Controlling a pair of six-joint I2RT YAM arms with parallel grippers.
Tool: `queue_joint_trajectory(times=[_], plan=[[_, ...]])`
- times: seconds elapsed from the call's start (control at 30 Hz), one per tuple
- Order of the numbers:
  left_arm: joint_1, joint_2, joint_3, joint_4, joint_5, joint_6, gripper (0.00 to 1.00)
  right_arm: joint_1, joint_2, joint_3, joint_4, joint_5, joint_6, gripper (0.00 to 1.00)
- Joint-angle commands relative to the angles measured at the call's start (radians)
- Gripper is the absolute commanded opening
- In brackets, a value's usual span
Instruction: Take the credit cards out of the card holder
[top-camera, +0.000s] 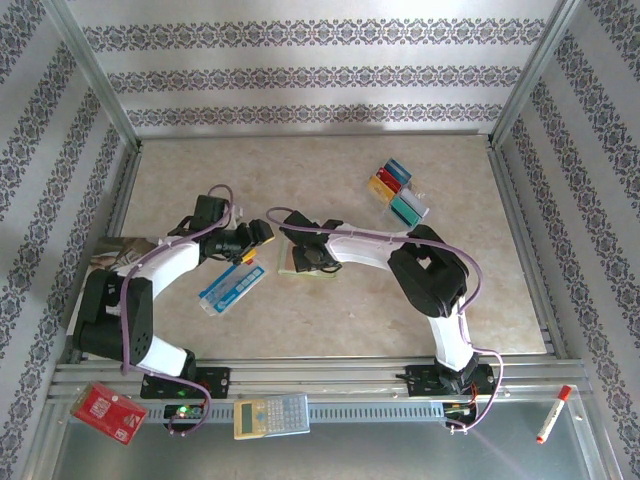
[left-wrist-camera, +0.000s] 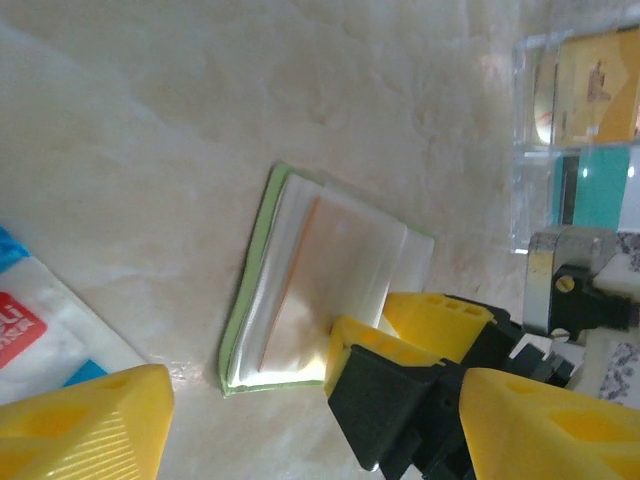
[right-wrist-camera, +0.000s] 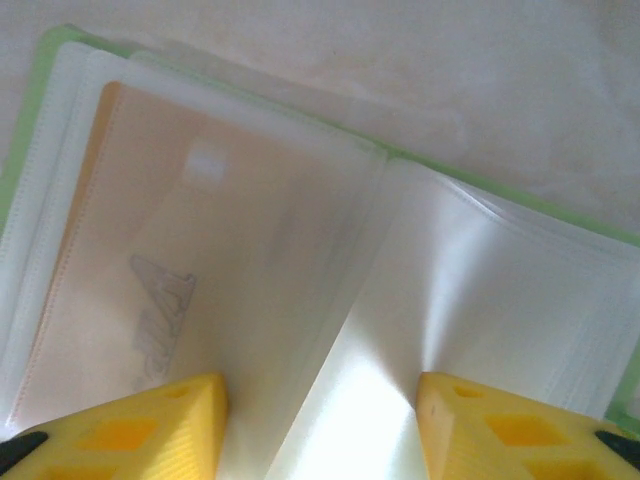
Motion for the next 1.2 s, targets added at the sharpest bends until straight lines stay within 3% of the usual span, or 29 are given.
queue_joint_trajectory(times=[0.0, 0.23, 0.63, 1.17], plan=[[-0.026, 0.027, 0.025, 0.016, 0.043, -0.003, 0.68, -0.036, 0.022, -0.075, -0.027, -0.055, -0.021, 0.5], [-0.087, 0.087, 0.057, 0.022, 0.05, 0.0, 0.49, -0.071, 0.003, -0.125, 0.011, -0.102, -0.039, 0.48], [-0.155, 0.199, 0.093, 0.051, 0.053, -0.033, 0.4, -0.082, -0.019, -0.145, 0.037, -0.12, -0.049, 0.47], [-0.172, 0.299, 0.106, 0.134, 0.061, -0.101, 0.26, -0.082, -0.03, -0.153, 0.057, -0.142, -0.043, 0.46]])
